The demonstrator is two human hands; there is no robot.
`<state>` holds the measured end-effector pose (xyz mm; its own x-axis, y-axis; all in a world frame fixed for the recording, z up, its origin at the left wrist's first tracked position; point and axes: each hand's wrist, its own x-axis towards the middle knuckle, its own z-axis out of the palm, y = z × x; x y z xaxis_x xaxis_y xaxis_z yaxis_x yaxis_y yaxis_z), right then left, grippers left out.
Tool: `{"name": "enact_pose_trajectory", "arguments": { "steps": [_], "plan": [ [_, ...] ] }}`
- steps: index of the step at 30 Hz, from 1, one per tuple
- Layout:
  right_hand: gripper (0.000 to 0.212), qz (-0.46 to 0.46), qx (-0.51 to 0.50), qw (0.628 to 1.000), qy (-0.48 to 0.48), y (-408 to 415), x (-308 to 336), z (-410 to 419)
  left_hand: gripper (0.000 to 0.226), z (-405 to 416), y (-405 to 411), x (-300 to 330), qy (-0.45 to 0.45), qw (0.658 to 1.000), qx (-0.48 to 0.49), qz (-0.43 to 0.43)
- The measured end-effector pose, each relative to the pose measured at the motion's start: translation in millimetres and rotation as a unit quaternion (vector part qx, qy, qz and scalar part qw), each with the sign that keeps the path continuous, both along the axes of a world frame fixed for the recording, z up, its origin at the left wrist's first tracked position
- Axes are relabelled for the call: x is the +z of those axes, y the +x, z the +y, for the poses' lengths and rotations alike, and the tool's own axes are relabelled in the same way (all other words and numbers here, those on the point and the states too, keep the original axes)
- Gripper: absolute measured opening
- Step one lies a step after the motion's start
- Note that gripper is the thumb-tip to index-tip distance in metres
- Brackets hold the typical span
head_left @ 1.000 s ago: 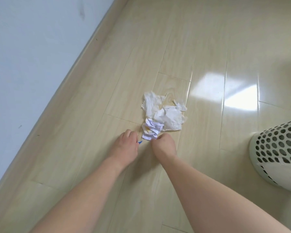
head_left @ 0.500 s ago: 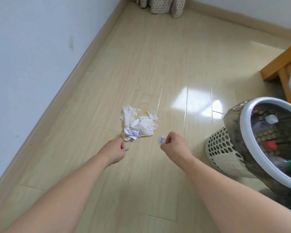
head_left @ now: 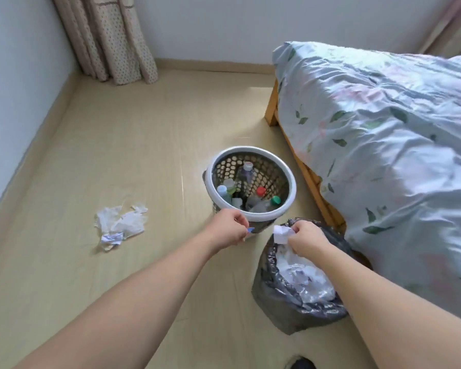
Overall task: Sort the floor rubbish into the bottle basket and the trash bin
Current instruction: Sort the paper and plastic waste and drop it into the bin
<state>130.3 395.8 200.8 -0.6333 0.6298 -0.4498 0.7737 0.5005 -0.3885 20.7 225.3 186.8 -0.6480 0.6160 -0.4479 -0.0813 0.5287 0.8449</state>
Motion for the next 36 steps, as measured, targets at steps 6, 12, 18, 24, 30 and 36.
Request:
{"name": "enact_pose_trajectory", "arguments": {
  "steps": [6,12,18,24,30,36],
  "plan": [
    [0.006,-0.023,-0.026,0.999,0.0,55,-8,50,0.02,83,68,-16,-0.031,0.999,0.005,-0.022],
    [0.028,-0.04,0.015,0.998,-0.042,72,-4,60,0.025,93,70,-4,-0.087,0.996,-0.017,0.028],
    [0.008,0.039,0.028,0.996,-0.071,34,20,9,0.022,14,12,29,-0.161,0.98,-0.031,0.117],
    [0.032,0.039,0.137,0.985,-0.096,-41,17,-98,0.025,-121,-59,45,-0.262,0.951,-0.032,0.158],
    [0.042,0.006,0.228,0.965,-0.128,-129,-36,-224,0.023,-266,-123,-7,-0.29,0.946,0.058,0.134],
    [0.043,-0.004,0.28,0.954,-0.106,-216,-128,-290,0.016,-336,-171,-130,-0.292,0.946,0.119,0.081]
  ]
}}
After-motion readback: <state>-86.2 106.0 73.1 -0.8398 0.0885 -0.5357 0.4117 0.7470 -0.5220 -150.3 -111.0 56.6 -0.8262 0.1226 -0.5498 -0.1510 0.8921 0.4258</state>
